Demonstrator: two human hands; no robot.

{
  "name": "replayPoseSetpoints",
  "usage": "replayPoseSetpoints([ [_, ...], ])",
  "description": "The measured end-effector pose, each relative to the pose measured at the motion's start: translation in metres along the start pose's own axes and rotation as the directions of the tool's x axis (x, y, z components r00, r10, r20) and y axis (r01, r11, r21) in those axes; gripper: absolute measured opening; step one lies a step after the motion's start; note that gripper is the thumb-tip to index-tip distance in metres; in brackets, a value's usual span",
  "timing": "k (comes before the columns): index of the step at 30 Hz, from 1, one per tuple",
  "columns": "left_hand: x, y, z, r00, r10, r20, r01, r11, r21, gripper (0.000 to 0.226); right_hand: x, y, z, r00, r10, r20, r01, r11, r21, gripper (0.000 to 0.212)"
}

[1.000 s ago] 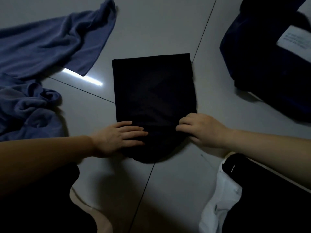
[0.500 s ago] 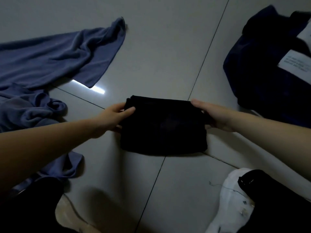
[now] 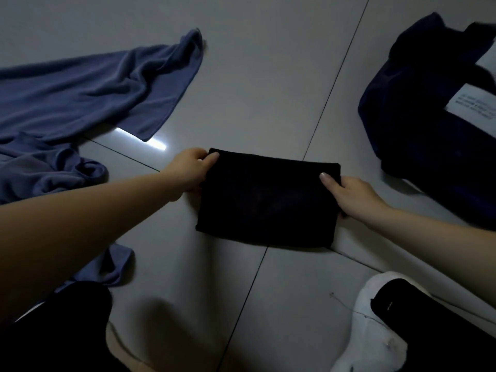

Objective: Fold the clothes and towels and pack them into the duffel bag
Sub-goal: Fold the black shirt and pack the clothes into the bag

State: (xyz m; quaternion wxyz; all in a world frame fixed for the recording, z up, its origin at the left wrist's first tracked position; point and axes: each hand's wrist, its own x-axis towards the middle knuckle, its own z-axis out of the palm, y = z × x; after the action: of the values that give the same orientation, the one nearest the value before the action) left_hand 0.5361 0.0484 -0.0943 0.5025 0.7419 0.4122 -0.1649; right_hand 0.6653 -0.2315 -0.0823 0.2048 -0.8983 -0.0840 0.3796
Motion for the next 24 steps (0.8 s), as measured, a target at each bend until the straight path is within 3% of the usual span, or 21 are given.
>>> replayPoseSetpoints([
  [2, 0.013, 0.000, 0.000, 0.988, -0.041, -0.150, 0.061, 0.989, 0.133, 0.030, 0.004, -0.005, -0.002, 0.985, 0.162, 0.068, -0.149, 0.976, -0.160, 0.072],
  [4, 0.014, 0.001, -0.001, 0.961, 0.021, -0.274, 0.042, 0.974, 0.225, 0.031, 0.010, -0.010, -0.010, 0.995, 0.099, -0.032, -0.104, 0.932, -0.348, 0.074],
  [6, 0.008, 0.003, 0.000, 0.948, 0.075, -0.308, 0.002, 0.970, 0.242, 0.037, 0.012, -0.015, -0.016, 0.968, -0.150, -0.201, 0.031, 0.867, -0.497, 0.060],
  [7, 0.005, 0.002, 0.003, 0.955, 0.061, -0.291, 0.000, 0.979, 0.204, 0.043, 0.008, -0.020, -0.015, 0.916, -0.315, -0.248, 0.146, 0.838, -0.525, 0.051],
  [9, -0.003, 0.000, 0.008, 0.968, -0.006, -0.252, 0.031, 0.995, 0.097, 0.053, -0.005, -0.032, -0.005, 0.738, -0.655, -0.161, 0.484, 0.681, -0.550, 0.039],
  [10, -0.006, -0.002, 0.012, 0.972, -0.026, -0.234, 0.042, 0.997, 0.063, 0.054, -0.011, -0.038, 0.005, 0.681, -0.732, -0.014, 0.594, 0.564, -0.573, 0.047],
  [11, -0.009, -0.003, 0.016, 0.977, -0.036, -0.212, 0.044, 0.999, 0.033, 0.054, -0.016, -0.043, 0.016, 0.684, -0.709, 0.170, 0.642, 0.476, -0.601, 0.063],
  [13, -0.016, -0.004, 0.027, 0.987, -0.021, -0.161, 0.010, 0.998, -0.069, 0.057, -0.021, -0.041, 0.040, 0.793, -0.444, 0.416, 0.593, 0.411, -0.693, 0.094],
  [14, -0.020, -0.004, 0.033, 0.989, 0.004, -0.150, -0.022, 0.993, -0.118, 0.061, -0.019, -0.037, 0.047, 0.818, -0.375, 0.435, 0.568, 0.413, -0.711, 0.105],
  [16, -0.029, -0.005, 0.042, 0.983, 0.097, -0.157, -0.118, 0.985, -0.127, 0.068, -0.014, -0.029, 0.053, 0.827, -0.376, 0.417, 0.555, 0.435, -0.709, 0.115],
  [18, -0.035, -0.012, 0.044, 0.959, 0.256, -0.122, -0.264, 0.963, -0.054, 0.077, -0.008, -0.024, 0.052, 0.817, -0.398, 0.416, 0.569, 0.445, -0.692, 0.109],
  [21, -0.038, -0.027, 0.038, 0.889, 0.455, 0.057, -0.458, 0.886, 0.067, 0.101, -0.005, -0.021, 0.051, 0.809, -0.425, 0.406, 0.577, 0.446, -0.684, 0.088],
  [24, -0.033, -0.035, 0.029, 0.890, 0.438, 0.127, -0.452, 0.884, 0.122, 0.112, -0.004, -0.018, 0.058, 0.810, -0.458, 0.366, 0.571, 0.475, -0.670, 0.078],
])
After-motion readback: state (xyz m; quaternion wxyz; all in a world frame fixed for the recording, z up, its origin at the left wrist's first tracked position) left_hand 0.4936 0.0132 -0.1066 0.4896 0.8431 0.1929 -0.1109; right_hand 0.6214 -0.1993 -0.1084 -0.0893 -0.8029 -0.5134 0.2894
